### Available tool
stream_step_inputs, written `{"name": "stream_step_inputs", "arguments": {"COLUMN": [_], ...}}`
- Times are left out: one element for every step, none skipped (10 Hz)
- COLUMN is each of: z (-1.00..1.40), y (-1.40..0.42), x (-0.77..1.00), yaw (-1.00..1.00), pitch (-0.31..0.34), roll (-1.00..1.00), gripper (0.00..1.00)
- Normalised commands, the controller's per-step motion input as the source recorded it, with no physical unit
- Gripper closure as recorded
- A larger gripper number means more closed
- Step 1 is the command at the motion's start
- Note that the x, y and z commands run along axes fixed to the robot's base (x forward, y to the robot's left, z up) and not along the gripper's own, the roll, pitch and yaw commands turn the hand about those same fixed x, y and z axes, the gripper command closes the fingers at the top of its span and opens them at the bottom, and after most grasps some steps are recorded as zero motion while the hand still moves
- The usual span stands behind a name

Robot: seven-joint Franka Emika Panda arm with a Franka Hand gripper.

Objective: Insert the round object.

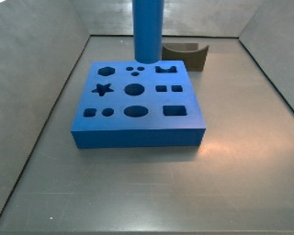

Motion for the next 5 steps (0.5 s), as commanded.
{"name": "stream_step_inputs", "arguments": {"z": [-1.00, -1.00, -0.85, -0.64, -0.26], "y": [1.00, 1.00, 0.67, 0.42, 0.17], "x": [-0.10, -0.16, -0.29, -0.34, -0.09], "yaw": [0.00, 0.00, -0.19, -0.33, -0.15], "pitch": [-0.044, -0.054, -0.096, -0.187, -0.300], "roll": [0.00, 0.00, -0.10, -0.17, -0.35], "gripper": [1.00, 1.00, 1.00, 1.00, 1.00]}}
